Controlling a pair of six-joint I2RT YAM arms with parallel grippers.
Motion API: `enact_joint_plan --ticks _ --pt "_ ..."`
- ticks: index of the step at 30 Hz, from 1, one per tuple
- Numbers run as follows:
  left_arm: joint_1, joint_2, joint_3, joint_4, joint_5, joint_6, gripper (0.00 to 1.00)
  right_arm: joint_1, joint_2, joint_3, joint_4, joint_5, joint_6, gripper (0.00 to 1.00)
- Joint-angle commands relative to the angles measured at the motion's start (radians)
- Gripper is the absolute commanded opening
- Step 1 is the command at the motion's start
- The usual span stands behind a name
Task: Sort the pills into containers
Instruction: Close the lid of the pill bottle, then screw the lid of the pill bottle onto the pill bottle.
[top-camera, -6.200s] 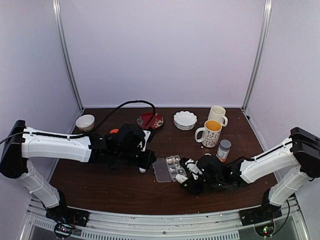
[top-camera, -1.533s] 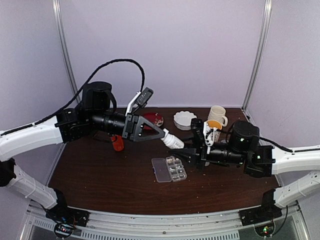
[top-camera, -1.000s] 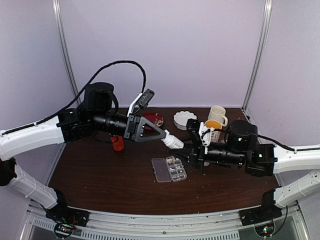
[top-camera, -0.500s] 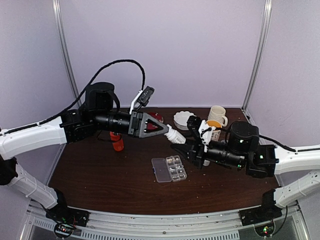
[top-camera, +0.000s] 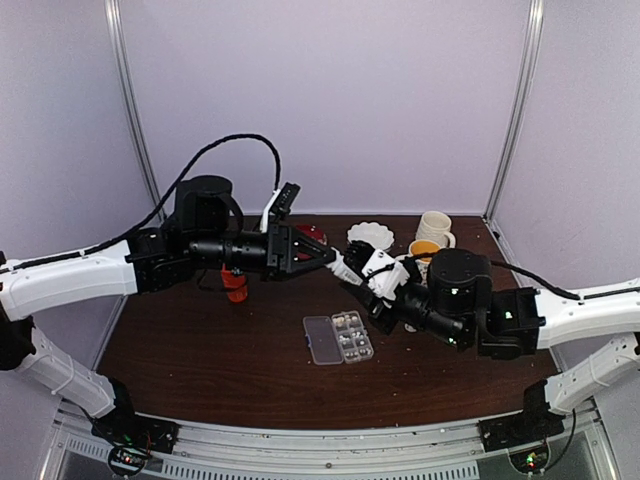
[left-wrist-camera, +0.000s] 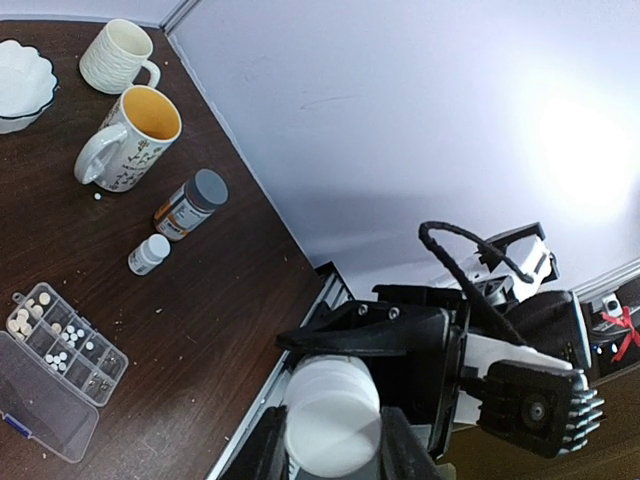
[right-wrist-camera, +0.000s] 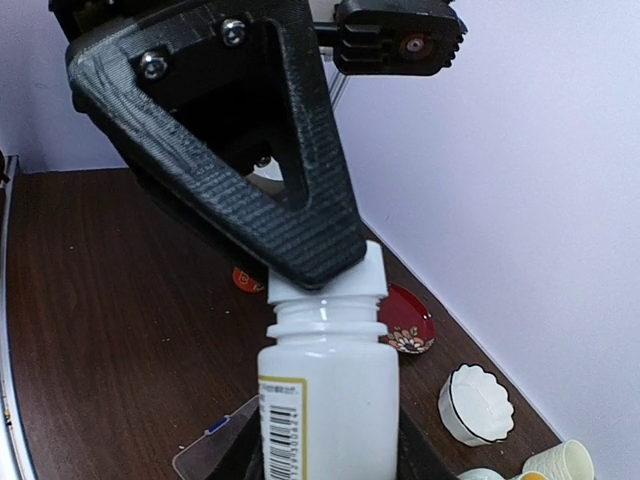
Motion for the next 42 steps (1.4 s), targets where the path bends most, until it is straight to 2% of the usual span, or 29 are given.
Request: enact_joint_plan --ticks 1,3,6,10,13,17,22,25,27,29,32,36,39,42 --pt "-0.064 0.033 -0.034 0.114 0.045 -0.095 0.03 0.026 0.018 0.039 0.15 0.118 -0.092 0.0" --pt "-0.07 0.037 -0.04 0.133 0.043 -0.115 0.03 0.026 0.017 0.028 0.186 0.098 -0.087 0.0" --pt "-0.072 0.046 -0.047 0.175 0.073 -0.111 0.02 0.012 -0.012 0.031 0.169 -0.078 -0.026 0.0" --pt "-0.072 0.066 -0.041 0.205 0.139 -0.087 0.02 -0.002 -0.079 -0.036 0.268 -0.272 0.029 0.0" --pt "-0.073 0.079 -0.028 0.203 0.164 -0.09 0.02 -0.009 -0.102 -0.036 0.247 -0.306 0.042 0.0" --pt "-0.076 0.085 0.01 0.151 0.211 -0.003 0.01 -0.062 -0.099 0.018 0.157 -0.48 0.136 0.0" --pt "-0.084 0.087 0.101 -0.04 0.262 0.304 0.0 -0.144 -0.103 0.033 0.179 -0.744 0.315 0.0" --pt "-0.1 0.069 0.141 -0.189 0.158 0.547 0.0 -0.17 -0.097 0.053 0.156 -0.859 0.399 0.0" --pt "-0.106 0.051 0.12 -0.167 0.144 0.673 0.0 -0.178 -0.1 0.057 0.146 -0.918 0.426 0.0" --pt "-0.108 0.038 0.077 -0.103 0.236 0.842 0.0 -0.181 -0.11 0.053 0.147 -0.971 0.446 0.0" --pt "-0.111 0.039 0.058 -0.111 0.29 1.099 0.01 -0.182 -0.123 0.052 0.135 -1.035 0.466 0.0" --pt "-0.11 0.084 0.147 -0.329 0.319 1.478 0.01 -0.181 -0.127 0.074 0.066 -1.09 0.471 0.0" --pt "-0.111 0.15 0.291 -0.559 0.245 1.654 0.01 -0.181 -0.123 0.097 0.007 -1.112 0.473 0.0" --pt "-0.111 0.212 0.399 -0.722 0.177 1.804 0.0 -0.183 -0.119 0.1 -0.021 -1.127 0.479 0.0"
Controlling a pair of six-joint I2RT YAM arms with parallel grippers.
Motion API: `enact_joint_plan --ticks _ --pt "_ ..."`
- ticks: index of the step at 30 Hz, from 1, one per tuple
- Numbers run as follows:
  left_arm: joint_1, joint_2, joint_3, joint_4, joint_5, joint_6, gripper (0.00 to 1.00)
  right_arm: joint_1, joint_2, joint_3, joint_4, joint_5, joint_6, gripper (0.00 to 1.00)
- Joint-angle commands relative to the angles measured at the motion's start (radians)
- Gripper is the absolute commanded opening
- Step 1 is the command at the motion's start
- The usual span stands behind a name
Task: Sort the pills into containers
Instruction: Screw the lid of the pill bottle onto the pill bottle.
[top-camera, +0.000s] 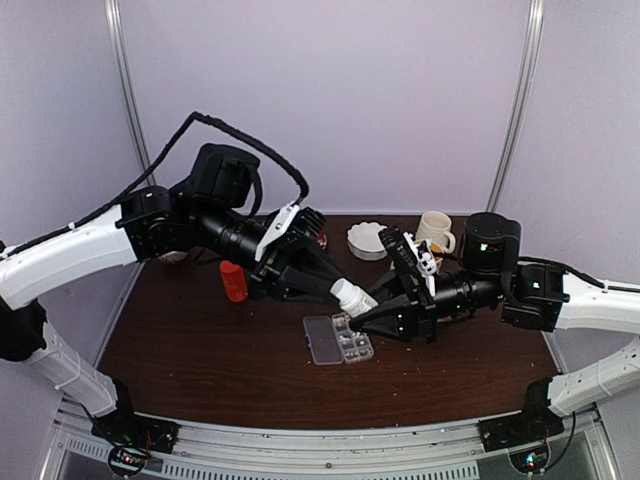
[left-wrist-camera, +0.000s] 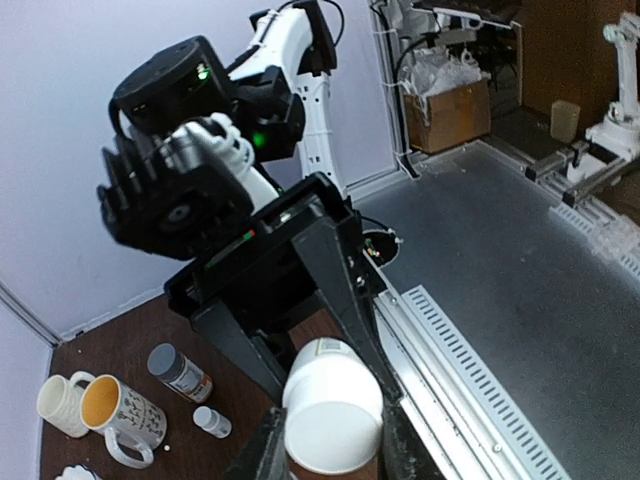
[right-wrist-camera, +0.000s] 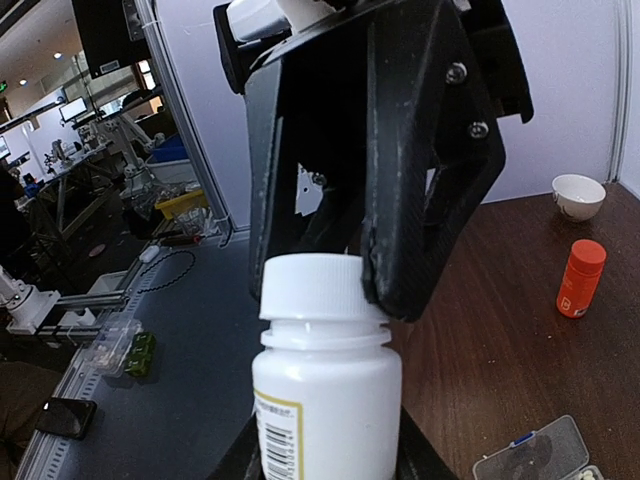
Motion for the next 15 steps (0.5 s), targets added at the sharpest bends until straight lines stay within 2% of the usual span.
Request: enact_joint_plan --ticks 1,3,7,14,15 --pt "-0.026 0.136 0.11 -0.314 -0.162 0.409 0.0 0.017 0.001 0.089 0.072 -0.104 0.043 0.0" --pt "-0.026 0.156 0.142 -0.367 -0.209 0.502 0.0 0.016 0.012 0.095 0.05 -0.116 0.043 0.0" --pt "-0.027 0.145 0.137 -0.374 -0.277 0.635 0.0 0.015 0.024 0.095 0.039 -0.114 0.045 0.0" --pt "-0.027 0.155 0.143 -0.334 -0.297 0.561 0.0 0.012 0.014 0.086 -0.015 -0.014 0.007 0.0" --pt "-0.027 0.155 0.14 -0.312 -0.299 0.517 0.06 0.012 0.014 0.081 -0.012 -0.009 0.004 0.0"
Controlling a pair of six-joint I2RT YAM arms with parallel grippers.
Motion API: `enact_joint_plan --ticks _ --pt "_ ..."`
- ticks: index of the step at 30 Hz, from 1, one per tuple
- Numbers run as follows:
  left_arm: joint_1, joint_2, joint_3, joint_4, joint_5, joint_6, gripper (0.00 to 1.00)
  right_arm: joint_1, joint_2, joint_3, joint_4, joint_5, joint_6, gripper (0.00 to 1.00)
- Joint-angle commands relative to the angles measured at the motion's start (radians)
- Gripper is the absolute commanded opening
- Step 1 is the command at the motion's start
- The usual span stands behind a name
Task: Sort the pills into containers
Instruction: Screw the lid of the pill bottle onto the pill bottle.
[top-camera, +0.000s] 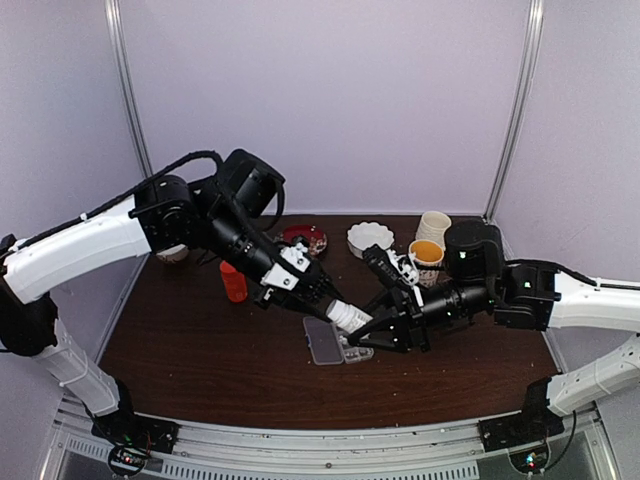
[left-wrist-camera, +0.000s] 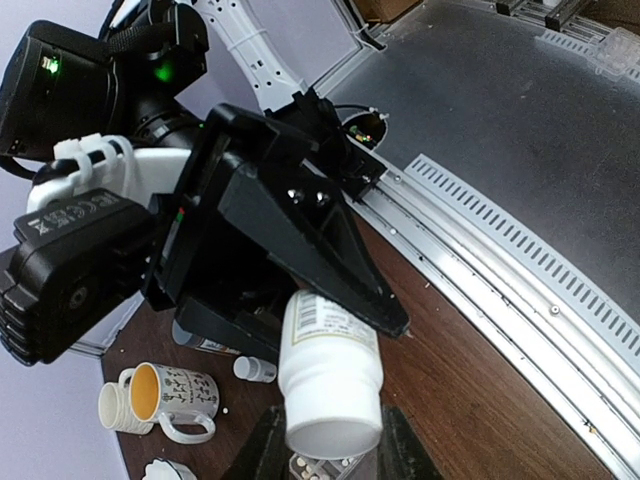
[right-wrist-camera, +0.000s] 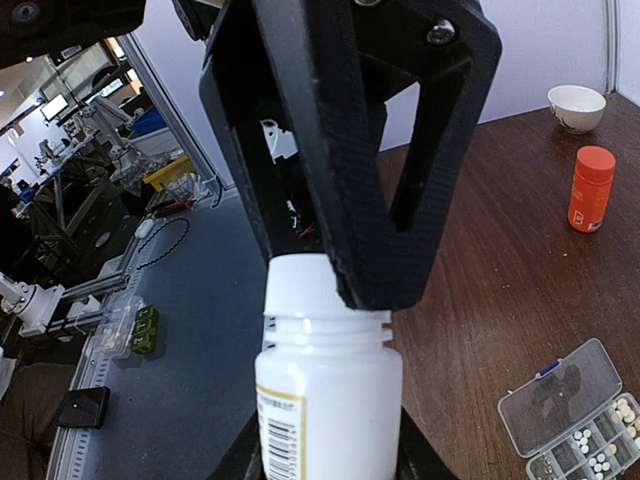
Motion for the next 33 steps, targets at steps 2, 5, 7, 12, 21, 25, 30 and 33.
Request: enact_joint_plan --ticks 2,5,7,12,21,25,30,33 --pt "-0.001 0.047 -0.031 0.093 -0.117 -0.084 0.26 0.016 -0.018 0.067 0.142 -0.011 -0.035 0.0" --pt "0.004 -0.007 -0.108 0.248 -0.141 -0.191 0.48 0.014 -0.004 0.064 0.141 -0.005 -0.041 0.0" --pt "0.03 -0.06 -0.168 0.34 -0.124 -0.245 0.6 0.011 0.004 0.06 0.143 -0.005 -0.042 0.0" --pt "0.113 -0.202 -0.314 0.504 -0.033 -0.382 0.97 0.004 0.014 0.044 0.16 -0.007 -0.038 0.0" --pt "0.116 -0.359 -0.407 0.647 -0.108 -0.789 0.98 0.001 0.007 0.046 0.121 0.081 -0.094 0.0" --pt "0.113 -0.336 -0.35 0.591 -0.141 -1.096 0.97 0.004 -0.012 0.051 0.096 0.161 -0.139 0.0" --pt "0.114 -0.251 -0.267 0.527 -0.003 -1.299 0.96 0.013 -0.023 0.066 0.094 0.233 -0.212 0.0" --pt "0.104 -0.265 -0.317 0.58 0.055 -1.31 0.86 0.013 0.0 0.091 0.064 0.213 -0.212 0.0"
